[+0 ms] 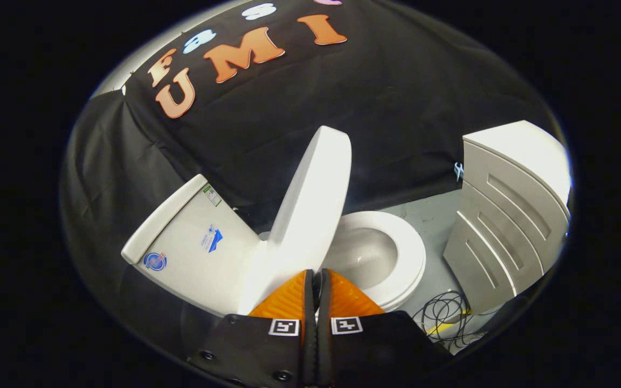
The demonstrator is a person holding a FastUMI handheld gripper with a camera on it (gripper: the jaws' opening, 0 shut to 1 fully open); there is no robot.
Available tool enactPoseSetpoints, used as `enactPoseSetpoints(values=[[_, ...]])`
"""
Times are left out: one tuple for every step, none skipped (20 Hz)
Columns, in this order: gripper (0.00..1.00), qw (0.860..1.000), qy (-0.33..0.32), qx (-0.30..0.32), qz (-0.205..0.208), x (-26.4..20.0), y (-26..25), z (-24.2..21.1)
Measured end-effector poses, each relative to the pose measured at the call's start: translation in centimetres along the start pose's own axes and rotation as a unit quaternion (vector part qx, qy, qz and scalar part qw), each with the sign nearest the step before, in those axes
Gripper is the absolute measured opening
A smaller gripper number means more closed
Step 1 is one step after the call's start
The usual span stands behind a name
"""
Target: Open the toilet lid.
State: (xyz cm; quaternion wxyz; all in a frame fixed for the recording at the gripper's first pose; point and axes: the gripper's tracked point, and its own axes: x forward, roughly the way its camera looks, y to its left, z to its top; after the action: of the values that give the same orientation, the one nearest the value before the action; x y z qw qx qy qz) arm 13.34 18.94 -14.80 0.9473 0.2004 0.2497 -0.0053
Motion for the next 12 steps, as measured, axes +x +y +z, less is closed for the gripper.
enactPoseSetpoints(values=[[0.08,1.0,-0.005,-0.015,-0.001,-0.4,0.6,0.4],[0.08,1.0,-0.011,-0.03,-0.002,-0.7,1.4,0.8],[0.08,0.999,-0.014,-0.044,-0.003,-0.7,2.2,1.0],[0.08,0.998,-0.016,-0.057,-0.006,-0.8,2.9,1.3],[0.08,0.997,-0.015,-0.073,-0.01,-1.1,3.5,1.4],[0.08,0.996,-0.013,-0.084,-0.014,-1.1,4.1,1.4],[0.08,0.995,-0.016,-0.094,-0.015,-1.1,4.9,1.8],[0.08,0.995,-0.02,-0.101,-0.015,-1.2,5.6,2.1],[0.08,0.993,-0.026,-0.11,-0.015,-1.2,6.5,2.4],[0.08,0.992,-0.032,-0.122,-0.018,-1.3,7.3,2.5],[0.08,0.99,-0.037,-0.135,-0.021,-2.1,8.1,2.7],[0.08,0.988,-0.042,-0.148,-0.023,-2.2,9.0,2.9]])
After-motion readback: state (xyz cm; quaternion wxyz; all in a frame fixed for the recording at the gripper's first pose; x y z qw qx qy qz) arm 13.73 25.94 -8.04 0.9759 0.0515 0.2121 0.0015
